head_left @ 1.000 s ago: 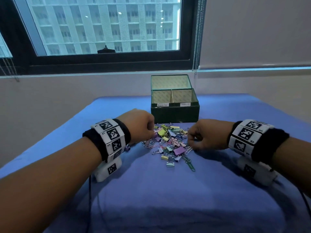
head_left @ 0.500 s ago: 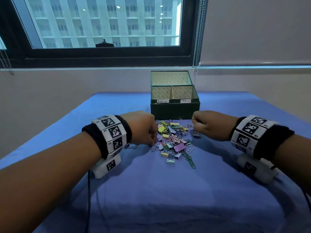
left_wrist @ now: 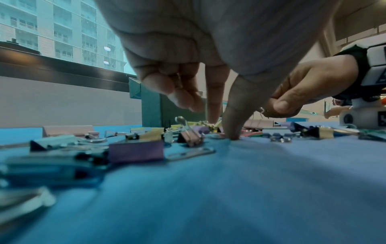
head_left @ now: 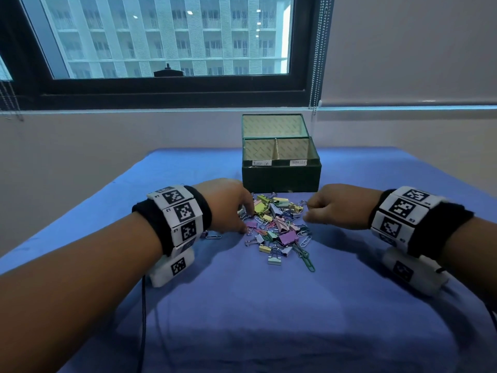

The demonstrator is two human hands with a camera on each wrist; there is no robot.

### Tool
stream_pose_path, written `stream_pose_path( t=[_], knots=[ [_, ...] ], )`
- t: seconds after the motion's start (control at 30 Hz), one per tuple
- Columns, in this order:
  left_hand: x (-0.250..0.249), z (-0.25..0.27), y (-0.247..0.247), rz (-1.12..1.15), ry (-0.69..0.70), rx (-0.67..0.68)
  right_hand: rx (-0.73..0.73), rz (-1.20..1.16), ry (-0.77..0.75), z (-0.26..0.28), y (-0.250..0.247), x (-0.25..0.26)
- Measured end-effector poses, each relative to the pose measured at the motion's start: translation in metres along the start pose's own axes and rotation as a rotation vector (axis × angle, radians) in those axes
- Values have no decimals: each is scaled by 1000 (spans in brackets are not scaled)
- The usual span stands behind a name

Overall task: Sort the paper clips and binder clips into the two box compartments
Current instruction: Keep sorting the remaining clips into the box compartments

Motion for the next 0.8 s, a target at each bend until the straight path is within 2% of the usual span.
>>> stream_pose_path(
  t=[0.17,0.3,0.47,0.63,0.8],
  knots=[
    [-13,2,3,60,146,42,-80,36,-90,4,-3,2],
    [-13,2,3,75,190,23,11,38,-106,4,4,7],
    [-13,3,4,37,178,-20,26,33,-117,0,7,2],
    [-4,0,-7,85,84,-127,-18,39,-129,1,5,1],
    [-6,0,-5,183,106,-101,-44,21,-57,-1,0,0]
  ],
)
Point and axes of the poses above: each hand's wrist, its own z-axis away from the middle knuckle, its own y-axis out of the palm, x = y × z, the point moved 5 cm from there along -z, towards the middle knuckle
